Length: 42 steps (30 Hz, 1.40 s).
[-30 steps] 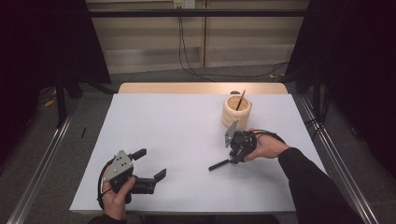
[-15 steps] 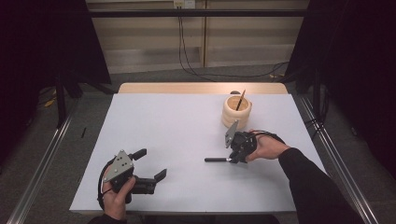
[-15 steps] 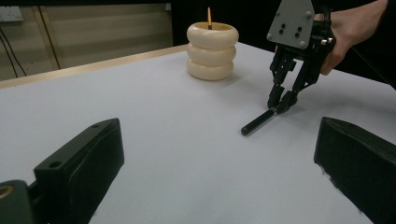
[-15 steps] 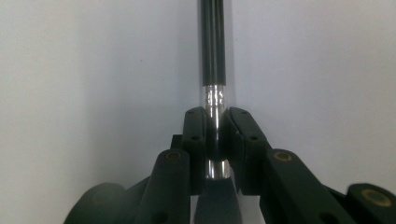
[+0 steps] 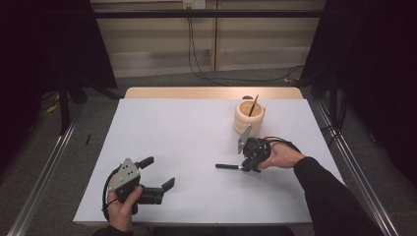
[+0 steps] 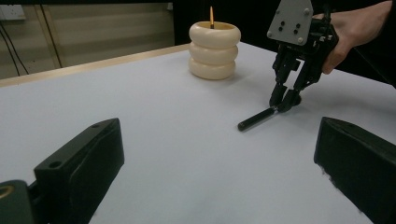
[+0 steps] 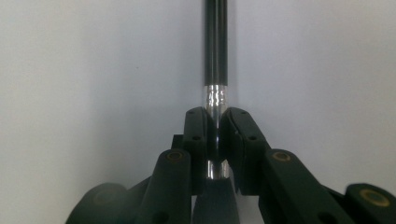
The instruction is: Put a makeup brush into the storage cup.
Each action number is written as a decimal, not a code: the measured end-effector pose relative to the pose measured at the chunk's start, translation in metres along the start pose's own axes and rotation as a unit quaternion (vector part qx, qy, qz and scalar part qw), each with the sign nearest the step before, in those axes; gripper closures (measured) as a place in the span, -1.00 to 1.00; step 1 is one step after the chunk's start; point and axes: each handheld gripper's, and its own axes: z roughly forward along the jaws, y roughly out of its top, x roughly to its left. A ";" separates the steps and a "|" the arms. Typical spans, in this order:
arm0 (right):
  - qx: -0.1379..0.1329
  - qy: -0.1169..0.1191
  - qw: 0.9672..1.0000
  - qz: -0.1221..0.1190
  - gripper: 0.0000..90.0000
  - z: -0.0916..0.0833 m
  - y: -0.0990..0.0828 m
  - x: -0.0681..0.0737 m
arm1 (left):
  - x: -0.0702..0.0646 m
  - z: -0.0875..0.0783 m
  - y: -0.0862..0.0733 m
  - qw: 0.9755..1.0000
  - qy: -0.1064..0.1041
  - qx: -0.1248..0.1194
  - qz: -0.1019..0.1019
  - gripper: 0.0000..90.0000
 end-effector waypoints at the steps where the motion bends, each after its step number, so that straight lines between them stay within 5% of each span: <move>1: 0.001 0.002 1.000 0.002 0.73 0.000 0.000 0.001 | 0.000 0.000 0.000 1.000 0.000 0.000 0.001 -0.97; 13: -0.010 0.008 0.999 0.034 0.73 -0.006 -0.005 0.002 | 0.001 -0.001 0.000 1.000 0.002 -0.003 0.001 -0.96; 29: -0.076 -0.005 0.994 0.082 0.73 -0.020 -0.023 0.007 | 0.001 -0.001 0.000 1.000 0.005 -0.003 -0.001 -0.96; 33: -0.124 -0.007 0.987 0.106 0.73 -0.026 -0.030 0.007 | 0.001 -0.001 0.000 1.000 0.005 -0.003 -0.002 -0.96; 38: -0.160 -0.019 0.982 0.101 0.73 -0.031 -0.033 0.008 | 0.001 -0.002 0.000 1.000 0.005 -0.004 0.000 -0.96; 42: -0.201 -0.025 0.973 0.109 0.73 -0.037 -0.038 0.014 | 0.001 -0.002 0.000 1.000 0.005 -0.004 0.001 -0.96</move>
